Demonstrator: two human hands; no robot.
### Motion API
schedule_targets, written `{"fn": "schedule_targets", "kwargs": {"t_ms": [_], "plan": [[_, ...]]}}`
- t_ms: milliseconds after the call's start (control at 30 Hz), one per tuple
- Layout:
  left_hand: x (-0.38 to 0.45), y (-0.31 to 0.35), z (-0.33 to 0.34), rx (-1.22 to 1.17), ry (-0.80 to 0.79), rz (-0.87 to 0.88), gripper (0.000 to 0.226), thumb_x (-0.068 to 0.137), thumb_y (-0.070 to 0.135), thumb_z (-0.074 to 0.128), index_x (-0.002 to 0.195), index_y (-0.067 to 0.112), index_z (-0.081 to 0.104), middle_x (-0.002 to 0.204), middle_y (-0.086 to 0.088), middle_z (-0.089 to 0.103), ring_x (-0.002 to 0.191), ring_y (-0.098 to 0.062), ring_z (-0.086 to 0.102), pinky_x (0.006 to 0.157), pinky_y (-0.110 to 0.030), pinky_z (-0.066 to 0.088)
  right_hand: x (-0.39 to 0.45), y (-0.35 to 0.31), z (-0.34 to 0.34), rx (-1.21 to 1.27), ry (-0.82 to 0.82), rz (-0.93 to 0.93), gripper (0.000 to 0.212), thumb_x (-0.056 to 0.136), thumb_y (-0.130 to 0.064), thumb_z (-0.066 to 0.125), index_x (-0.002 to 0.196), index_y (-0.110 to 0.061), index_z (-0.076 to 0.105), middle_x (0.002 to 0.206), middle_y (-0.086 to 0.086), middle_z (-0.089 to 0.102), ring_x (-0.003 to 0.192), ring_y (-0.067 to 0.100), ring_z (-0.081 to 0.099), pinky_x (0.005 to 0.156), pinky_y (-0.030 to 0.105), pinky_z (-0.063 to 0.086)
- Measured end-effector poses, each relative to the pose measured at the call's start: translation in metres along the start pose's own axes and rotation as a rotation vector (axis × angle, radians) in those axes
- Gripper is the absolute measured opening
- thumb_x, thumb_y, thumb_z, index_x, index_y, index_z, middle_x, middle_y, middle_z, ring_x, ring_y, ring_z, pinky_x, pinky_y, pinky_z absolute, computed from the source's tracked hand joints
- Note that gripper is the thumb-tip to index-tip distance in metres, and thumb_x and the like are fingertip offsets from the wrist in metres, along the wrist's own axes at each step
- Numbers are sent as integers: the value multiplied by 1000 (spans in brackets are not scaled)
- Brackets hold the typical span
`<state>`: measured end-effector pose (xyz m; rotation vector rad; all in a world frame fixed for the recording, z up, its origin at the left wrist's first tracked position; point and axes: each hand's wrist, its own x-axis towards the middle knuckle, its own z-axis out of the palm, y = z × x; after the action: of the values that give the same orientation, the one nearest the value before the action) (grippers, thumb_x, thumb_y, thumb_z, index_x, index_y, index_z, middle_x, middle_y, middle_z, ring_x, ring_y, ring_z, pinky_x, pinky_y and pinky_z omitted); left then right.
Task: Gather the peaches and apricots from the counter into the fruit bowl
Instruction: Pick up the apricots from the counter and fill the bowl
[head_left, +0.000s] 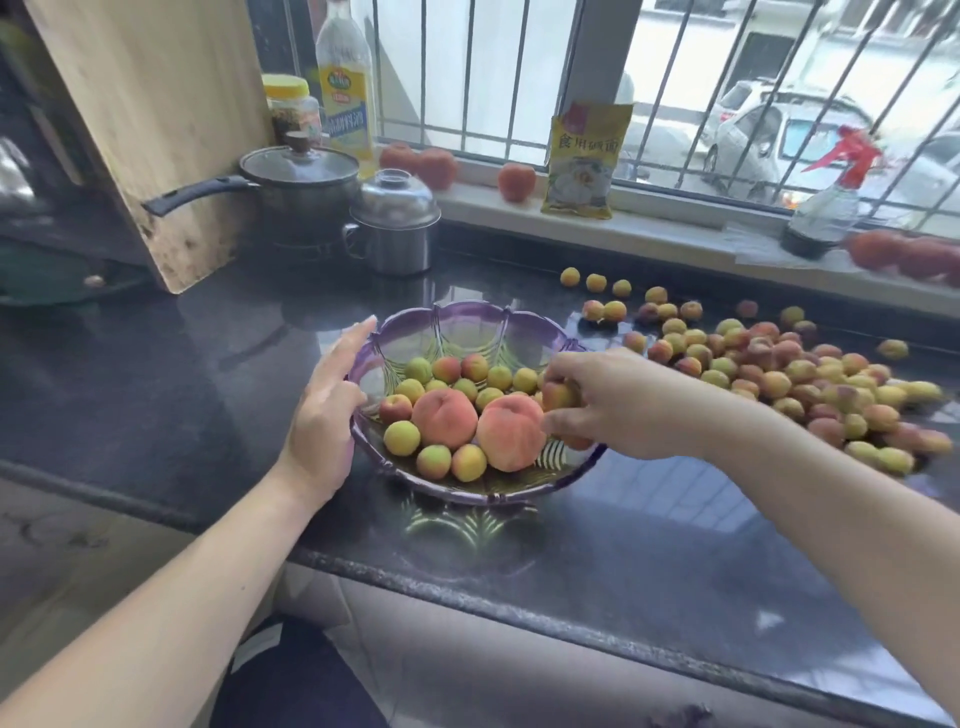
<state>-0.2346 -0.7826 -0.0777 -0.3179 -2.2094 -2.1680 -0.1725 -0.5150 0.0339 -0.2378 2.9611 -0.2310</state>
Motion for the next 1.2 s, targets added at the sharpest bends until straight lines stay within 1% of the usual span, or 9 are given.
{"fn": "schedule_targets", "kwargs": {"t_ms": [167, 300, 433, 567, 767, 800, 933, 1067, 1200], "plan": [[-20, 17, 4, 166, 24, 16, 71, 83, 19, 40, 149, 43, 46, 166, 13, 38, 156, -6, 33, 134, -43, 23, -13, 12, -15, 103, 157, 72, 20, 94, -44, 64, 98, -25, 63, 92, -6, 59, 87, 17, 55, 71, 33, 39], [-50, 27, 22, 322, 103, 58, 71, 87, 25, 34, 154, 45, 45, 175, 11, 15, 160, -3, 12, 128, -27, 8, -27, 21, -22, 55, 71, 91, 27, 95, -41, 64, 114, -22, 65, 102, -6, 64, 73, 5, 53, 58, 21, 40], [-72, 22, 36, 504, 150, 131, 70, 89, 26, 39, 157, 41, 48, 177, 12, 12, 160, -2, 5, 128, -35, 9, -27, 15, -13, 69, 27, 57, 31, 88, -51, 69, 112, -33, 58, 102, -9, 62, 81, 7, 54, 68, 29, 47], [-79, 20, 36, 563, 166, 164, 62, 94, 35, 45, 156, 36, 52, 173, 7, 23, 158, -7, 15, 127, -43, 21, -16, 14, -7, -88, 63, 40, 27, 91, -46, 67, 116, -35, 64, 101, -5, 64, 89, 16, 58, 76, 35, 53], [-61, 25, 20, 343, 220, 115, 49, 96, 38, 42, 143, 39, 55, 167, 4, 32, 143, 6, 30, 105, 4, 21, -15, 22, -5, -32, 53, 39, 27, 97, -41, 61, 123, -34, 68, 104, -10, 67, 87, 10, 59, 71, 22, 49], [-56, 25, 19, 297, 218, 94, 47, 95, 39, 41, 141, 41, 54, 164, 5, 34, 140, 7, 32, 104, 5, 23, -16, 24, -8, 3, 80, 54, 26, 98, -41, 60, 121, -33, 68, 103, -9, 67, 85, 8, 59, 70, 22, 49], [-46, 15, 18, 164, 189, 11, 57, 94, 43, 41, 149, 38, 52, 156, 11, 49, 143, -4, 45, 127, -36, 34, -10, 34, -21, 134, 189, 131, 22, 100, -39, 56, 107, -24, 70, 86, -8, 64, 72, 7, 58, 61, 25, 45], [-46, 14, 16, 146, 169, -3, 62, 95, 44, 40, 156, 38, 46, 159, 12, 51, 147, -7, 46, 128, -41, 34, 12, 27, -23, 144, 223, 108, 22, 103, -34, 52, 93, -21, 65, 74, -5, 61, 69, 15, 57, 55, 27, 40], [-46, 14, 16, 143, 163, -3, 60, 95, 45, 40, 155, 40, 46, 160, 12, 51, 147, -8, 46, 128, -45, 34, 39, 12, -3, 99, 259, -23, 25, 106, -25, 43, 105, -14, 66, 95, 3, 66, 88, 23, 59, 74, 36, 49]]}}
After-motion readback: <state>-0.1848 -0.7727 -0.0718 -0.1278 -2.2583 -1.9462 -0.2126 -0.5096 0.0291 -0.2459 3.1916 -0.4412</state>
